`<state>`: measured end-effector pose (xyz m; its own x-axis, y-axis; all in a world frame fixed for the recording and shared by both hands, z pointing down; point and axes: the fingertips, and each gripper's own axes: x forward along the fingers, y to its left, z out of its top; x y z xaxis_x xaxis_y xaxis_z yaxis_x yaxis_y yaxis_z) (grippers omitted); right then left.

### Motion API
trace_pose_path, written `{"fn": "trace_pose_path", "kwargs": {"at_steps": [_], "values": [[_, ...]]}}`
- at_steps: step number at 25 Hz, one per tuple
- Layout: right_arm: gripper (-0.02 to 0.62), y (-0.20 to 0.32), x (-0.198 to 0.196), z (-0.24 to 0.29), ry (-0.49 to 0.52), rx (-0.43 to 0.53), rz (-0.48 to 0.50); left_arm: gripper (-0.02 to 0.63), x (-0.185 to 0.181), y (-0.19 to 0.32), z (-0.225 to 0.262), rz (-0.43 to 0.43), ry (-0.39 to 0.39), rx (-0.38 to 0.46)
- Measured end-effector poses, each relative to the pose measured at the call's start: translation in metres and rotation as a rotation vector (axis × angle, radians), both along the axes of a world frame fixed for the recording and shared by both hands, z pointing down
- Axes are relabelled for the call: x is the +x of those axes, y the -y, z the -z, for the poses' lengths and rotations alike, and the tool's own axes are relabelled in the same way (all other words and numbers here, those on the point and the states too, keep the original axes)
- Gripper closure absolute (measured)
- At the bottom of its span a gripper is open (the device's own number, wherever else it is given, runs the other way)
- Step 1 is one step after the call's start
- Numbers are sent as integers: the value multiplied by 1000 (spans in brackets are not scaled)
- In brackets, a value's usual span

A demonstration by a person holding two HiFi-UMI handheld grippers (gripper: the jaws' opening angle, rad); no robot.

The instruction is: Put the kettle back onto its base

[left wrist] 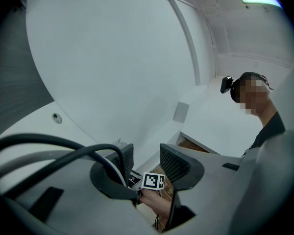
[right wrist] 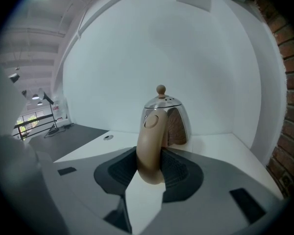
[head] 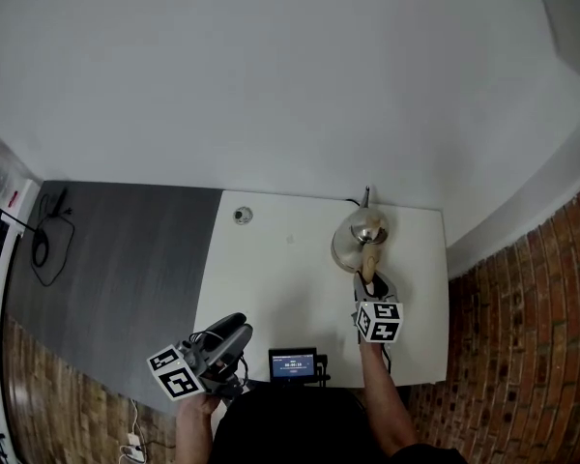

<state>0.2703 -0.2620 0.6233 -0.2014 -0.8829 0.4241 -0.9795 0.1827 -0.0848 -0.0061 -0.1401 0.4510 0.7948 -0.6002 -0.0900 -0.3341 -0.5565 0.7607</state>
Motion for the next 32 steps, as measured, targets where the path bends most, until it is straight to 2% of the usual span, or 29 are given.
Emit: {"fn": "trace_pose_path", "kwargs": {"at_steps": [7,14,23,28,32], "values": [[454,-6,-7,1,17,17,40,436,8,-8,-2,12,30,-21],[454,-34,-8,5,60,21,84,436,19,-28,-12,51,66,-68],[454,-66,-27,-5,91,8,208,436,13,-63,-26,101,100,-133],[454,-88,-34,9,104,33,232,436,9,-71,-13,56,95,-86],[456,-114,-43,21,75,54,232,437,-2,-85,-8,-6,55,-51]]}}
